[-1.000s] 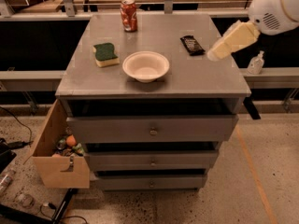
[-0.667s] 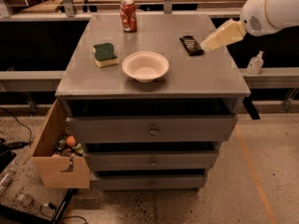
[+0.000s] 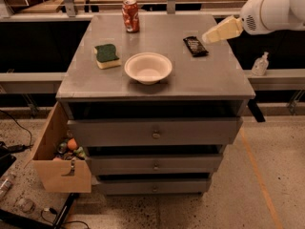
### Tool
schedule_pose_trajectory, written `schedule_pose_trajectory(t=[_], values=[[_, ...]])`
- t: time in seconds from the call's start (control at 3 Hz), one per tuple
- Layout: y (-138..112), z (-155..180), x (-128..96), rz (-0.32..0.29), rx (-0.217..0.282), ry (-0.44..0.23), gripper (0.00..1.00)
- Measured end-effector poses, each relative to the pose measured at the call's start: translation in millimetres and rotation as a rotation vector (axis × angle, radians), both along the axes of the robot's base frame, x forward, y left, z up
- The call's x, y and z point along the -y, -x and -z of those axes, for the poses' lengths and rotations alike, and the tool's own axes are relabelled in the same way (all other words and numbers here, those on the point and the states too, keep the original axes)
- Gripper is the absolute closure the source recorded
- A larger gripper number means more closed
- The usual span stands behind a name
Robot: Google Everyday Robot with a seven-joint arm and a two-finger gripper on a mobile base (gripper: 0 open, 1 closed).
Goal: Pick rxbar chocolate
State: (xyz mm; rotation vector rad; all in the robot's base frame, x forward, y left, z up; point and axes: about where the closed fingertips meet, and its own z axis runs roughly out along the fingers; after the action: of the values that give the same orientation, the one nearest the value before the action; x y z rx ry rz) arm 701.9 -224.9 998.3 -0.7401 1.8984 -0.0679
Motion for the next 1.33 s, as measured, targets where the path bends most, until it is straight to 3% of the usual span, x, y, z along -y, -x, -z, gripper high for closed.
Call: schedule_pose_trajectory(t=[0.33,0.67,1.33], values=[[-25.7,9.0,-8.5,0.012,0.011,-0.052,0.0],[-68.1,24.3,-19.4,0.02,0.012,-0.094,0.0],[-131.9,64.8,-43.7,0.024,-0.029,-0.155,0.0]])
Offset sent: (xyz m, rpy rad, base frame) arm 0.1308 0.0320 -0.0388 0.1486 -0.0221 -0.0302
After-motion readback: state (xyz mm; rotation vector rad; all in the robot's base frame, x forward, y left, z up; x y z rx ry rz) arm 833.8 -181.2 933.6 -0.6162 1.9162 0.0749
